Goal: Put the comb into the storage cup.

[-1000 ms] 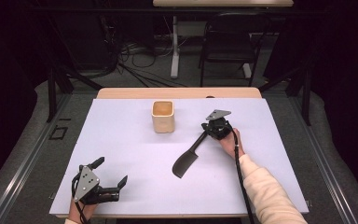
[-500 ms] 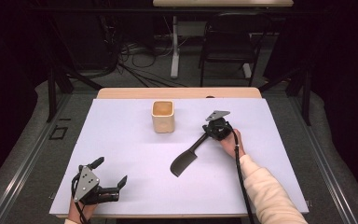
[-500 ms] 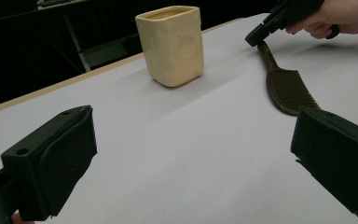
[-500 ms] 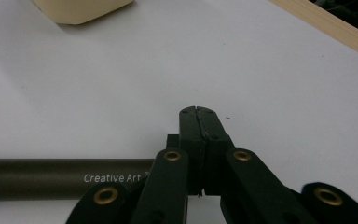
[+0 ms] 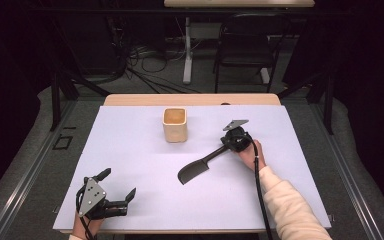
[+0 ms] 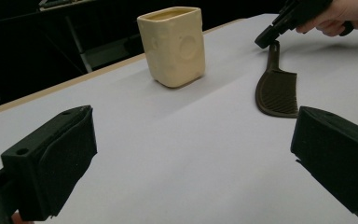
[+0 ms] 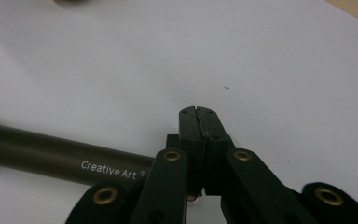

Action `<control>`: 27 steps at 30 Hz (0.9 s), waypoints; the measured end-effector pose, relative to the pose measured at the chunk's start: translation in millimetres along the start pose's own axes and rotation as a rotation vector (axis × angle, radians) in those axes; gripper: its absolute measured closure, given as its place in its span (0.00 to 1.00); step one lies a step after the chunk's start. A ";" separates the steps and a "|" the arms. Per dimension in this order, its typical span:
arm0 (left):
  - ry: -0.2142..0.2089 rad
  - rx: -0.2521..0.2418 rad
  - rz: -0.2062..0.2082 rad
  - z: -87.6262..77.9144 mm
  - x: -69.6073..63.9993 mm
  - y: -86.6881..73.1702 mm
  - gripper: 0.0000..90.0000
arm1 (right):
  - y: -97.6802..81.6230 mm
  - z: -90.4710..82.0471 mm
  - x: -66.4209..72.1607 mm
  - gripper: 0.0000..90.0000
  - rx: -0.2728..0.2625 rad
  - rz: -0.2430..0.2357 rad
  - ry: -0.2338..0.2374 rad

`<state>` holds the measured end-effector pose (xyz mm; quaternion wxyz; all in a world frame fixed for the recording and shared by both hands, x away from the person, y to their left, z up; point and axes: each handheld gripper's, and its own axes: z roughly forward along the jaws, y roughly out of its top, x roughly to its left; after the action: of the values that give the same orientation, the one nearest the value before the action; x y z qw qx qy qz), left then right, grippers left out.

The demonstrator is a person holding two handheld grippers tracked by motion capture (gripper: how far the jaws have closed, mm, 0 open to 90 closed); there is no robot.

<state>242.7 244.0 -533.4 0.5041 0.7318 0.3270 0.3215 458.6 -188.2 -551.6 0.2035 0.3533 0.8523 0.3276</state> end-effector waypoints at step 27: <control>0.001 -0.007 0.002 -0.8 -0.1 0.1 0.00 | -8.9 -20.3 14.1 1.00 0.091 -0.040 0.063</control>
<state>242.0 244.3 -533.1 0.5062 0.7303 0.3252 0.3236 433.2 -191.1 -545.3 0.1669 0.3347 0.8793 0.2950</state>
